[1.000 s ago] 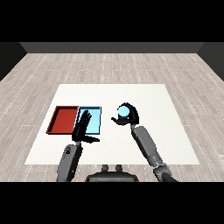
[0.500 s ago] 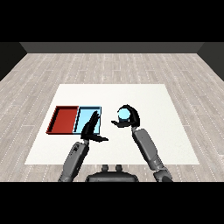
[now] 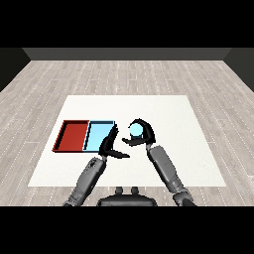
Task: Pick the blue can and put it in the blue box
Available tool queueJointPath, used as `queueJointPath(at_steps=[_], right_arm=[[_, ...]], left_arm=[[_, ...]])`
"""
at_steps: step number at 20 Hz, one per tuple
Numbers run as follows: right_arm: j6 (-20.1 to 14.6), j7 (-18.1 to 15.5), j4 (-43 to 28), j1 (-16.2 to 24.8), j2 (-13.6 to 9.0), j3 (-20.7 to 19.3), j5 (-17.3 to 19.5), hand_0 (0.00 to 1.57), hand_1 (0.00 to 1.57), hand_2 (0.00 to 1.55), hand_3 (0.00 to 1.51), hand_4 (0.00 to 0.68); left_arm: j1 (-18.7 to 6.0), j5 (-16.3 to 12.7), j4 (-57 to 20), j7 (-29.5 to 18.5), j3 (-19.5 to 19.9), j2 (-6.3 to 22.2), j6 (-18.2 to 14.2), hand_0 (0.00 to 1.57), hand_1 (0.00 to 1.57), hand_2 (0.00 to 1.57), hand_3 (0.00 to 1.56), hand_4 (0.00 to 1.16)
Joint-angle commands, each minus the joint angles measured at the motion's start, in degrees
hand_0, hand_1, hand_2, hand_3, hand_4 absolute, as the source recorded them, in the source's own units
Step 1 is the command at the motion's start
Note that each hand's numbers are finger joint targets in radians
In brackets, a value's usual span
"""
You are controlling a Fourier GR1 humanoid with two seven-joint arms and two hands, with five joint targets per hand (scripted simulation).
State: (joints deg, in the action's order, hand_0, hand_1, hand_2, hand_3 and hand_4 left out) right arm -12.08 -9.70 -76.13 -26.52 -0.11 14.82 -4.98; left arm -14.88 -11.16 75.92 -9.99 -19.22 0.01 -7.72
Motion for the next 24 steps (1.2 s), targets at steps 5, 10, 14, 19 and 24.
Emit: queueJointPath(at_steps=[5, 10, 14, 19, 24], right_arm=[[-0.3, 4.7, -5.9, 0.9, 0.1, 1.2, 1.5, 1.43, 1.43, 1.46, 1.43, 0.613], [-2.6, 3.7, -5.3, -0.5, 0.1, 4.2, 1.5, 1.43, 1.43, 1.46, 1.42, 0.611], [-5.3, 1.3, -2.3, -2.3, 0.1, 8.0, -0.9, 1.43, 1.43, 1.46, 1.42, 0.624], [-1.8, 2.8, -7.5, 2.6, 0.1, 7.4, 0.0, 1.46, 1.46, 1.47, 1.42, 0.616], [-1.8, -2.2, 1.8, -2.1, 0.1, 6.5, -3.1, 1.47, 1.47, 1.46, 1.41, 0.584]], left_arm=[[-2.0, -3.3, -1.7, 1.1, -3.8, 0.0, -3.6, 0.0, 0.0, 0.0, 0.0, 0.0], [-6.5, -4.4, -6.4, -0.4, -2.2, 0.0, -3.8, 0.0, 0.0, 0.0, 0.0, 0.0], [-7.5, -5.9, -6.4, -1.0, -6.3, 0.0, -6.9, 0.0, 0.0, 0.0, 0.0, 0.0], [-4.4, -4.6, -9.9, -6.4, -3.6, 0.2, -1.4, 0.0, 0.0, 0.0, 0.0, 0.0], [-10.0, -6.2, -15.1, -7.3, -3.3, 0.0, -0.9, 0.0, 0.0, 0.0, 0.0, 0.0]])
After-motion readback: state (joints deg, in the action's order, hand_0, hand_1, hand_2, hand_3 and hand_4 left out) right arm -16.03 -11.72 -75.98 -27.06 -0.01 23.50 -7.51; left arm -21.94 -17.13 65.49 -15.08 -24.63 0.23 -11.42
